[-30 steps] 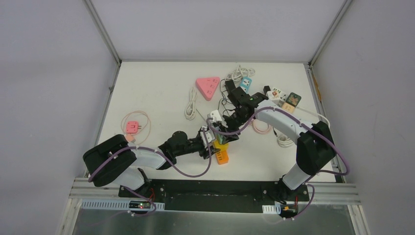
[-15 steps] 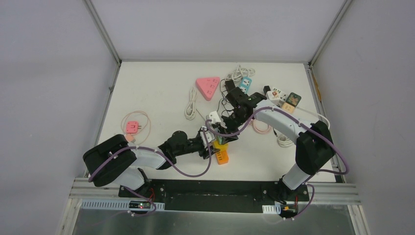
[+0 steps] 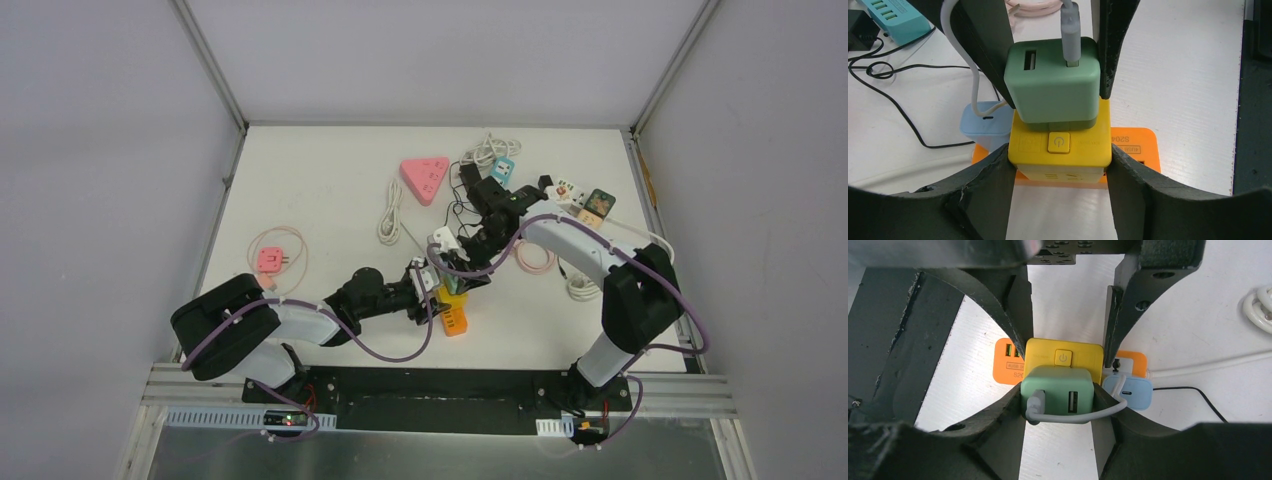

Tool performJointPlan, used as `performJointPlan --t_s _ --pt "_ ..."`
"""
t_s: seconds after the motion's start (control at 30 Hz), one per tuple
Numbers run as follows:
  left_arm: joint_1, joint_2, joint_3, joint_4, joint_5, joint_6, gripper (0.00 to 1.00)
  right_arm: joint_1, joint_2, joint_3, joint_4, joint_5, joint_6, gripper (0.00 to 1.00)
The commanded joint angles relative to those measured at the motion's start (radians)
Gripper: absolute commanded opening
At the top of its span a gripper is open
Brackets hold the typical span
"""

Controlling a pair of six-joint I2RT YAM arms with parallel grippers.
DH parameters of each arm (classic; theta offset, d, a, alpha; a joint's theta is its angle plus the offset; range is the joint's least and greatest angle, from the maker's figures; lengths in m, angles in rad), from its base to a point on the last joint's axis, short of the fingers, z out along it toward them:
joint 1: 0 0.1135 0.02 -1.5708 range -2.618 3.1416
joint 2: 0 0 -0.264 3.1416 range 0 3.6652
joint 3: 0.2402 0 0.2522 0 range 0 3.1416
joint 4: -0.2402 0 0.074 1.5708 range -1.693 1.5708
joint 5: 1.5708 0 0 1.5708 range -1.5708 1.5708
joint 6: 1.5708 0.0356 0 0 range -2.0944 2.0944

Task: Pull the plug off the socket
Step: Remove the plug from the socket.

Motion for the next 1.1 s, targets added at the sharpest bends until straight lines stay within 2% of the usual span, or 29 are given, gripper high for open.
performJointPlan --t_s 0.0,0.2,0.27,0.47,0.83,1.07 --pt "0.004 0.026 0.008 -0.043 -0.004 0.034 0.0 0.075 0.013 0.022 -0.143 -0.12 0.021 0.0" --pt "0.004 0.027 0.013 -0.047 0.0 0.029 0.0 0.131 0.022 0.048 -0.158 -0.146 0.044 0.0" --pt "0.003 0.029 0.014 -0.047 0.0 0.03 0.0 0.107 0.014 0.043 -0.166 -0.108 0.029 0.0" --pt "0.004 0.026 0.015 -0.049 0.006 0.03 0.0 0.026 -0.007 0.028 -0.18 -0.125 -0.001 0.0" --pt "0.004 0.04 0.035 -0.072 0.016 0.025 0.0 0.135 0.04 0.102 -0.236 -0.17 0.013 0.0" --pt "0.003 0.048 0.036 -0.072 0.016 0.028 0.0 0.071 0.022 0.074 -0.205 -0.114 0.017 0.0"
